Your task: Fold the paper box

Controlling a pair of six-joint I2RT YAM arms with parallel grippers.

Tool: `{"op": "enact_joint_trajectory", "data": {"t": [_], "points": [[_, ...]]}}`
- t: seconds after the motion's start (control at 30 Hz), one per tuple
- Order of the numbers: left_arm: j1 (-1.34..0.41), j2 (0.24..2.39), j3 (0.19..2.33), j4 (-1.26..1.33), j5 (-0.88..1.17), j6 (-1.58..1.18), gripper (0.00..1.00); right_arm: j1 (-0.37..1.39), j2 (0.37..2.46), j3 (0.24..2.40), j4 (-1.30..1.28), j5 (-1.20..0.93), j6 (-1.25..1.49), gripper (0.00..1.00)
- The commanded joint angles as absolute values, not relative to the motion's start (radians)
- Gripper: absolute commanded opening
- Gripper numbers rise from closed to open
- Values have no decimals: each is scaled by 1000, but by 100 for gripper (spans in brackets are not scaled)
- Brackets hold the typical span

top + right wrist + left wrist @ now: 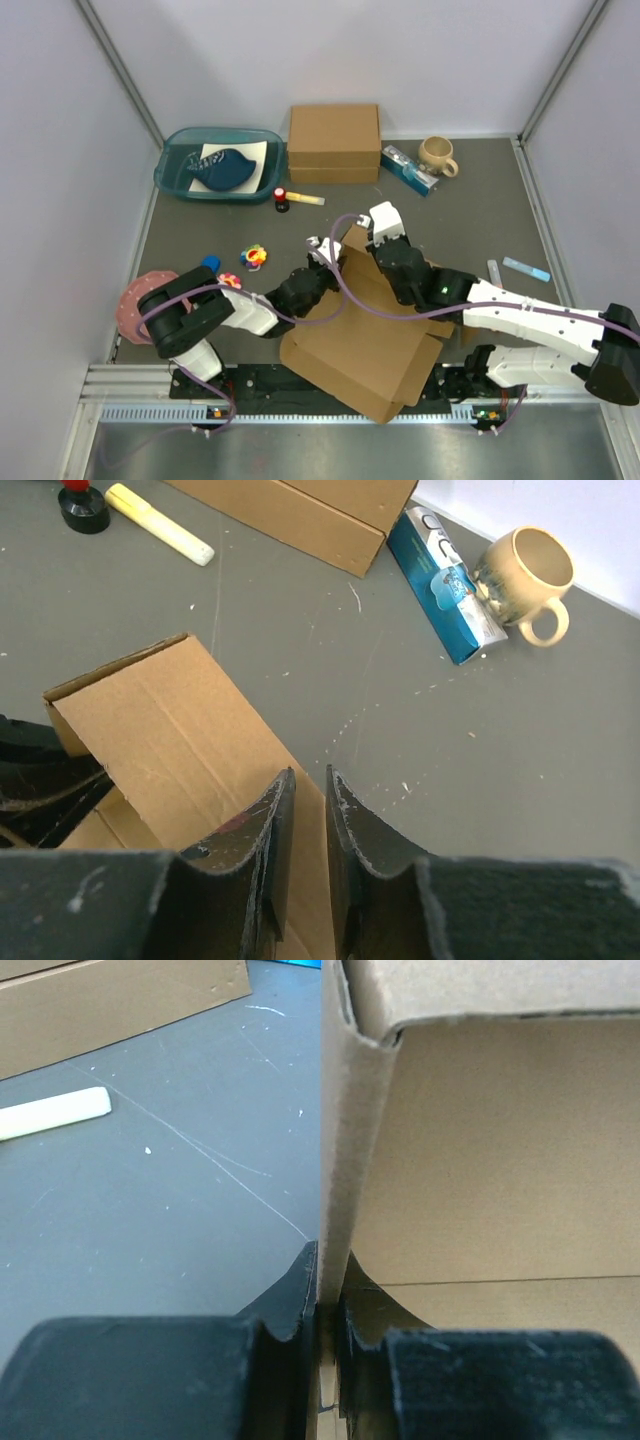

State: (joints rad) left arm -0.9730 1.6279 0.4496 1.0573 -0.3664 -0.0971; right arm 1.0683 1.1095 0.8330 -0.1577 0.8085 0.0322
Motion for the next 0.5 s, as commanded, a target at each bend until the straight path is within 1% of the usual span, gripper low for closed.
{"op": "enact_joint_trajectory", "data": {"t": [0.0,0.1,0.2,0.23,0.3,0.47], "points": [[-997,1623,442,1092,-514,-94,0,1057,1123,812,-101,784,74,19],[-999,1635,437,1094,-540,-115,0,1057,1138,790,-101,773,95,19],[-999,1638,436,1091,-545,-126,7,1057,1144,775,-101,767,104,19],[-999,1637,437,1092,-542,-127,13,1057,1144,773,-101,764,104,19],[-999,1635,445,1091,-532,-124,19,1057,1147,766,-100,762,109,19],[-999,1626,462,1086,-523,-120,38,1058,1149,759,-101,759,112,19]]}}
